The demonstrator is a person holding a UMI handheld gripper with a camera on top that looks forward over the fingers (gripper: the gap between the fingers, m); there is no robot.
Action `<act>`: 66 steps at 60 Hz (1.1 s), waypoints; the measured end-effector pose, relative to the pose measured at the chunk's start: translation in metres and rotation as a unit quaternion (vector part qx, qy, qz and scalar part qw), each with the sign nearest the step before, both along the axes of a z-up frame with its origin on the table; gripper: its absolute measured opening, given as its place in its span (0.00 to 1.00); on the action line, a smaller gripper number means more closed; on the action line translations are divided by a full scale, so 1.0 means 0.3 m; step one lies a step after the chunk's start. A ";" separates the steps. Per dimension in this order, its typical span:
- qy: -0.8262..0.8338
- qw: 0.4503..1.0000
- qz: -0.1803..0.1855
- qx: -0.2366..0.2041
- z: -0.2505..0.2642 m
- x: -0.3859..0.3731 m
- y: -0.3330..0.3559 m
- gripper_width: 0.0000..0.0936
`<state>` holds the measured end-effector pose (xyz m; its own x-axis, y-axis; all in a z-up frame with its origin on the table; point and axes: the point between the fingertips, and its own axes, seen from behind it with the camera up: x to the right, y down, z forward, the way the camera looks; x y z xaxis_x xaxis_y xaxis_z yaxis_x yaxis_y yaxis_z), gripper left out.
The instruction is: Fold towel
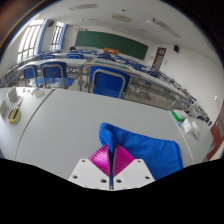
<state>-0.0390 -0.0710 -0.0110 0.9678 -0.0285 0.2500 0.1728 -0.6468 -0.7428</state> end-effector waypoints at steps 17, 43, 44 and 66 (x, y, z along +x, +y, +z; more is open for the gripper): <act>0.188 0.980 0.063 0.013 0.285 -0.372 -0.023 0.02; 0.098 0.995 0.028 -0.017 0.197 0.021 0.007 0.91; 0.094 0.995 0.025 -0.016 0.200 0.034 0.003 0.91; 0.089 0.996 -0.011 0.024 0.477 -0.020 -0.267 0.91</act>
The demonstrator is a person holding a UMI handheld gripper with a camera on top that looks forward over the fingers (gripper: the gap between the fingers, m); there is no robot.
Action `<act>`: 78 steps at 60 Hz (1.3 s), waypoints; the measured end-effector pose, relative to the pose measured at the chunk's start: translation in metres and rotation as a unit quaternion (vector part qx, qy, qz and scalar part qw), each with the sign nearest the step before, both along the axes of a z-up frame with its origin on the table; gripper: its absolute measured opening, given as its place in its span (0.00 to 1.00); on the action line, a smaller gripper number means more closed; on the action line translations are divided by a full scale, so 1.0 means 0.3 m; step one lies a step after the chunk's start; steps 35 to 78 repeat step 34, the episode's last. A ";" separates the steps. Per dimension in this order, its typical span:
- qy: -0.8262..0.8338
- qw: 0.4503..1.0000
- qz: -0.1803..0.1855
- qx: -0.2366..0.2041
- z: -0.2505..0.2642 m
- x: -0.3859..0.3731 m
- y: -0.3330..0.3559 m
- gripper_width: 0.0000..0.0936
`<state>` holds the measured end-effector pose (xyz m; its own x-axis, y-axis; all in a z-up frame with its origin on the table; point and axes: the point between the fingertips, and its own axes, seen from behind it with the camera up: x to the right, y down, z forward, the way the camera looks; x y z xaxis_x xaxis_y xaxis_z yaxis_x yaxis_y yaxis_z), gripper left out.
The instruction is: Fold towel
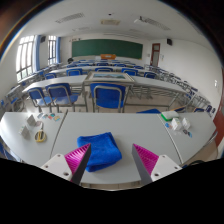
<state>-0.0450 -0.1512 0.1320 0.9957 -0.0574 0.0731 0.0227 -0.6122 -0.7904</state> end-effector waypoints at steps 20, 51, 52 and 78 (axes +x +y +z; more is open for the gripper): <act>-0.026 0.999 -0.001 0.029 0.234 -0.245 -0.412 0.91; -0.022 0.999 0.005 0.032 0.282 -0.299 -0.565 0.91; -0.022 0.999 0.005 0.032 0.282 -0.299 -0.565 0.91; -0.022 0.999 0.005 0.032 0.282 -0.299 -0.565 0.91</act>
